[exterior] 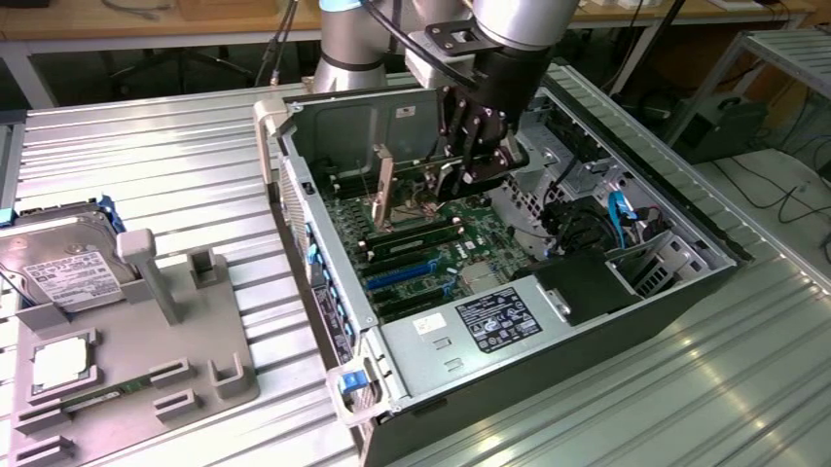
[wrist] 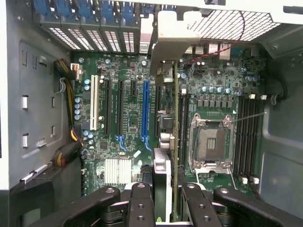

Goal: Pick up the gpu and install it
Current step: 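Insert the gpu into the slot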

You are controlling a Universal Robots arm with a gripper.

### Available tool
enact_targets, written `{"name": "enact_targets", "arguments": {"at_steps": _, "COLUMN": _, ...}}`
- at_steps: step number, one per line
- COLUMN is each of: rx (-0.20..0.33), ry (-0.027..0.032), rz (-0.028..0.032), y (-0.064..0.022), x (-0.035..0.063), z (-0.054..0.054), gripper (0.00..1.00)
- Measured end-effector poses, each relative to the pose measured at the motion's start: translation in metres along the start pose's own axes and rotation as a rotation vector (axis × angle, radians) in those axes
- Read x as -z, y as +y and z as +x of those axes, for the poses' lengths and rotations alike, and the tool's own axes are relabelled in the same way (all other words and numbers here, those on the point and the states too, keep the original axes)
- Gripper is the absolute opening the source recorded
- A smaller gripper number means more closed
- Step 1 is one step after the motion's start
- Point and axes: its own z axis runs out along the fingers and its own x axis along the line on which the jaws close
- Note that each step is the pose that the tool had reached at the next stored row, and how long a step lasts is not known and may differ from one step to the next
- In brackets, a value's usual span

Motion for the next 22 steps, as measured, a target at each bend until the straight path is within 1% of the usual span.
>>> {"name": "enact_targets", "arguments": {"at_steps": 8, "rx": -0.002, "ry": 0.0001, "rz": -0.0001, "y": -0.0001, "x": -0.0148, "z": 0.001, "gripper": 0.28}}
{"name": "enact_targets", "arguments": {"at_steps": 13, "rx": -0.013, "ry": 0.0002, "rz": -0.0018, "y": -0.0002, "x": -0.0239, "z": 0.002, "gripper": 0.28}}
{"name": "enact_targets", "arguments": {"at_steps": 16, "rx": -0.015, "ry": 0.0059, "rz": -0.0019, "y": 0.0001, "x": -0.0284, "z": 0.002, "gripper": 0.28}}
{"name": "enact_targets", "arguments": {"at_steps": 18, "rx": -0.017, "ry": 0.0078, "rz": -0.0026, "y": 0.0003, "x": -0.0313, "z": 0.002, "gripper": 0.28}}
{"name": "enact_targets", "arguments": {"at_steps": 19, "rx": -0.018, "ry": 0.0089, "rz": -0.0033, "y": 0.0003, "x": -0.0325, "z": 0.002, "gripper": 0.28}}
{"name": "enact_targets", "arguments": {"at_steps": 20, "rx": -0.018, "ry": 0.0097, "rz": -0.0054, "y": 0.0003, "x": -0.0337, "z": 0.002, "gripper": 0.28}}
{"name": "enact_targets", "arguments": {"at_steps": 22, "rx": -0.019, "ry": 0.01, "rz": -0.0123, "y": 0.0003, "x": -0.036, "z": 0.002, "gripper": 0.28}}
